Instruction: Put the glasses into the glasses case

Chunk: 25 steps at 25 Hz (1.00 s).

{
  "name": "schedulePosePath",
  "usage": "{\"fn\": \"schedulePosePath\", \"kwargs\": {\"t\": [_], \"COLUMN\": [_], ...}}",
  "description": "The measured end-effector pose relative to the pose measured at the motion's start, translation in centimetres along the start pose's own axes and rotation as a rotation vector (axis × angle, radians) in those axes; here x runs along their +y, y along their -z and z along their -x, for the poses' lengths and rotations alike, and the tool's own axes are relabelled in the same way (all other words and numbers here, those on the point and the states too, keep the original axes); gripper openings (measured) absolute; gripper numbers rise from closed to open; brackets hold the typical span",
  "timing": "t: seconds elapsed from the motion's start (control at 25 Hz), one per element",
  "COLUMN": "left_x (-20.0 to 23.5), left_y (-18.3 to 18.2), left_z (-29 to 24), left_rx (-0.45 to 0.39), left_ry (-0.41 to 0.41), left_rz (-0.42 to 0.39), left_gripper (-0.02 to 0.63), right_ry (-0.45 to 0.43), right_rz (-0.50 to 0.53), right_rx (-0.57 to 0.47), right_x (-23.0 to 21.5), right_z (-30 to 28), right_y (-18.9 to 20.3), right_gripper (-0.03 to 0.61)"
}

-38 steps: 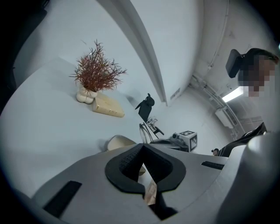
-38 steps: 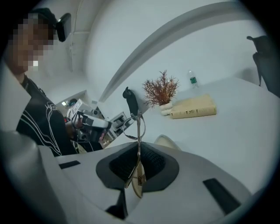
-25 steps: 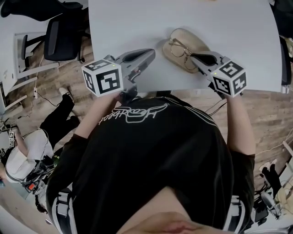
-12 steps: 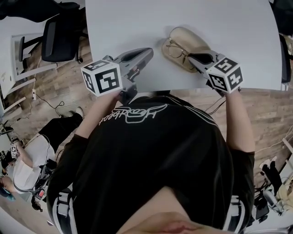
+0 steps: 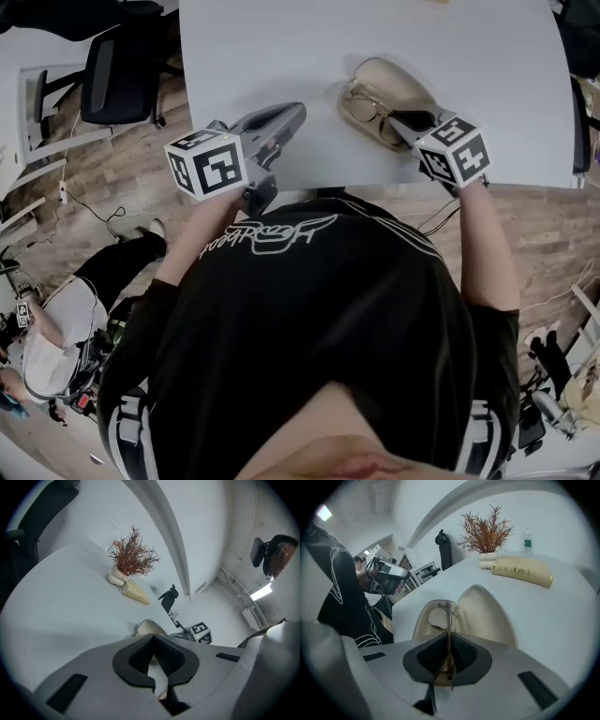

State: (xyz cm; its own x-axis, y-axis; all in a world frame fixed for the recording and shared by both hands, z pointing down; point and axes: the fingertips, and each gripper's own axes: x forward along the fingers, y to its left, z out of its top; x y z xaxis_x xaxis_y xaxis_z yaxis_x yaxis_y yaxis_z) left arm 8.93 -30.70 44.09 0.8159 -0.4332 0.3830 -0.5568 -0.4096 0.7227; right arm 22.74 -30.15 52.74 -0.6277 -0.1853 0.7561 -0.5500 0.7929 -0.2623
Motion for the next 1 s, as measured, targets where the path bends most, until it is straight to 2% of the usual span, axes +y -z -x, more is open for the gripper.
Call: {"fn": "schedulePosePath", "kwargs": {"t": [0.6, 1.0], "left_x": [1.6, 2.0], "left_y": [0.4, 1.6], "left_z": [2.7, 4.2], "left_rx": [-0.034, -0.039], "left_ry": [-0.021, -0.023], "left_rz": [0.044, 0.065], "left_gripper": [0.006, 0.006], "right_ry": [0.101, 0.103], "right_rz": [-0.039, -0.074], "right_rx": [0.073, 0.066], "right_x": [-1.0, -1.3], "right_z": [-0.6, -1.1], "right_y": [0.3, 0.4], "right_gripper": [0.023, 0.024]}}
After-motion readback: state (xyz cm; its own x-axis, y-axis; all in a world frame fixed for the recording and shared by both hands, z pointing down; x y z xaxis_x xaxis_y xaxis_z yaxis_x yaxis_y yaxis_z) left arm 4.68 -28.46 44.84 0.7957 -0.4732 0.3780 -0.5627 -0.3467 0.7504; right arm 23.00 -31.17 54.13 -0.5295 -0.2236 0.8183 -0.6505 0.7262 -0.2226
